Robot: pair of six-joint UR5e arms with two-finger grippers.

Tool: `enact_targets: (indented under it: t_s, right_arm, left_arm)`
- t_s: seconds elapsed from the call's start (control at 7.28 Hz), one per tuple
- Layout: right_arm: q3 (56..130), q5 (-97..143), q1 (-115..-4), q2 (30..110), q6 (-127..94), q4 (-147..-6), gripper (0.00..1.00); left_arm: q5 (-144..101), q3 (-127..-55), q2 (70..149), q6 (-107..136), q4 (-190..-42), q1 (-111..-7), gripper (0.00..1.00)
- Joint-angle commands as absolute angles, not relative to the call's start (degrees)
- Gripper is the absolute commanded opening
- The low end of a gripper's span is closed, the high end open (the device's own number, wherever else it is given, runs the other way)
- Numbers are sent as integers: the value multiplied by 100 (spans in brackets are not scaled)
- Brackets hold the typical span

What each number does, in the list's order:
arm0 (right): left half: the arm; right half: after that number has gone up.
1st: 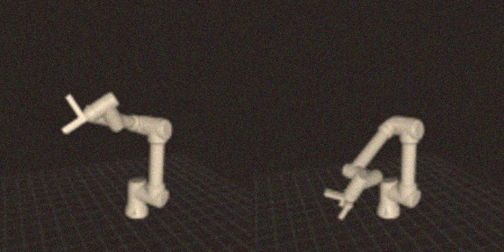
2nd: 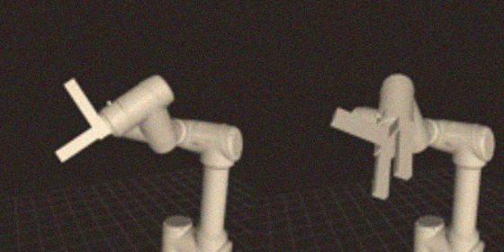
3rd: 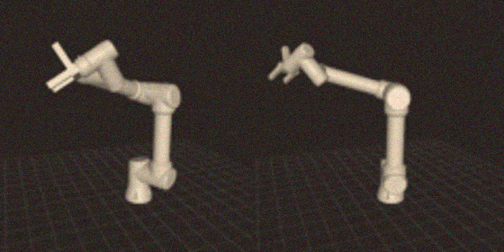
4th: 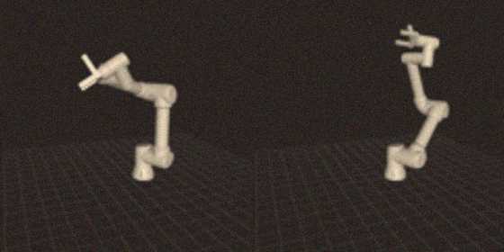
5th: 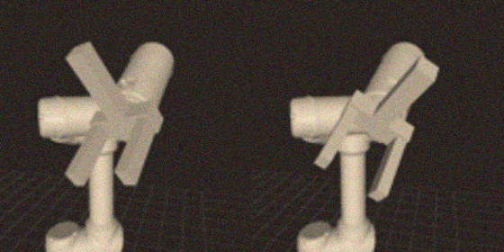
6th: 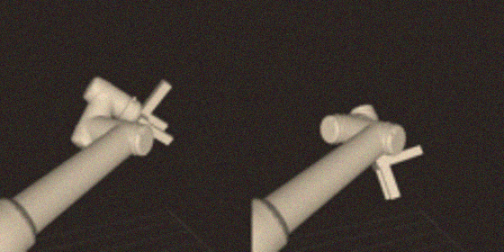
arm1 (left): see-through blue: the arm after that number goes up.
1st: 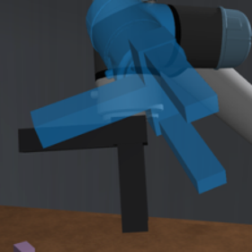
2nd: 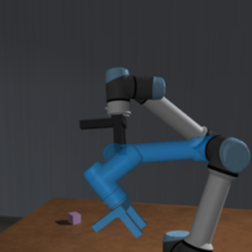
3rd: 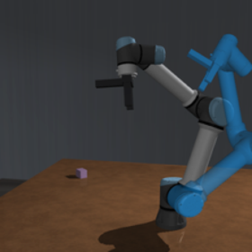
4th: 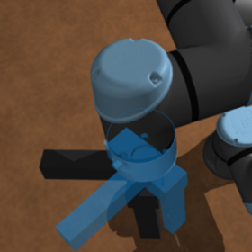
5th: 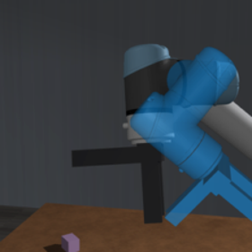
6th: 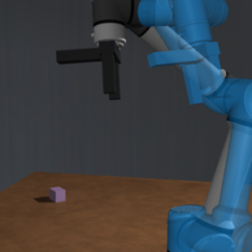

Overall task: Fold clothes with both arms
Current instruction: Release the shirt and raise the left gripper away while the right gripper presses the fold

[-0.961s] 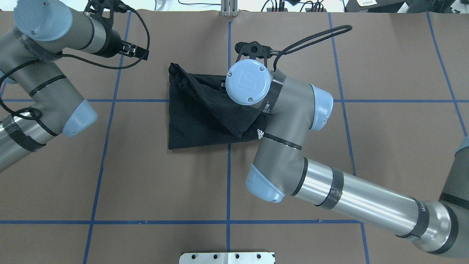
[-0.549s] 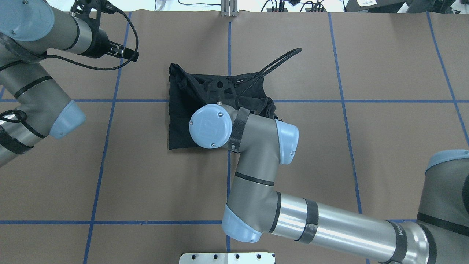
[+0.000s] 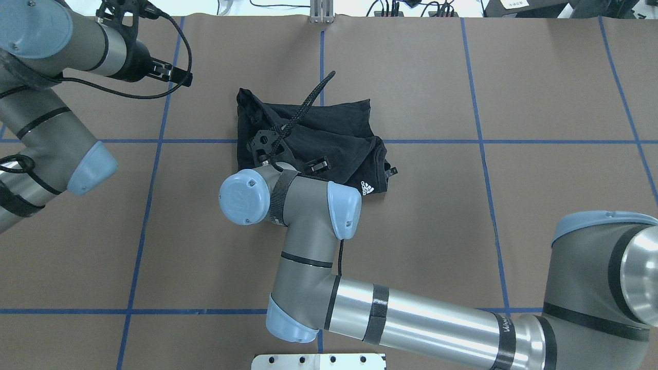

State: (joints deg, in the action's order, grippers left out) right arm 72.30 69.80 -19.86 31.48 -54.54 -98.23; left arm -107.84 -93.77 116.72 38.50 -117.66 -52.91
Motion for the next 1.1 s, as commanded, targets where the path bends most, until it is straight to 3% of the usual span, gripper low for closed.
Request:
enact_targets:
  t_s: [0.0, 0.27, 0.41, 0.82, 0.96]
  right_arm:
    - [7207, 6803, -1995, 3207, -4723, -10053, 66]
    - [7269, 6759, -2074, 3287, -4335, -10072, 47]
    - [7321, 6759, -2222, 3278, -4176, -10072, 43]
    - [7104, 6785, -3117, 3261, -3579, -9653, 41]
    - [6405, 6776, -3277, 3226, -3577, -8806, 40]
  left_arm:
    - [-10784, -9378, 11672, 3858, -11769, -5282, 100]
    - [-10784, -9378, 11672, 3867, -11769, -5282, 100]
    - [-10784, -9378, 11672, 3902, -11769, -5274, 100]
    - [-10775, -9378, 11672, 4068, -11769, -5273, 100]
    - [-10775, -9387, 11672, 4087, -11769, -5282, 100]
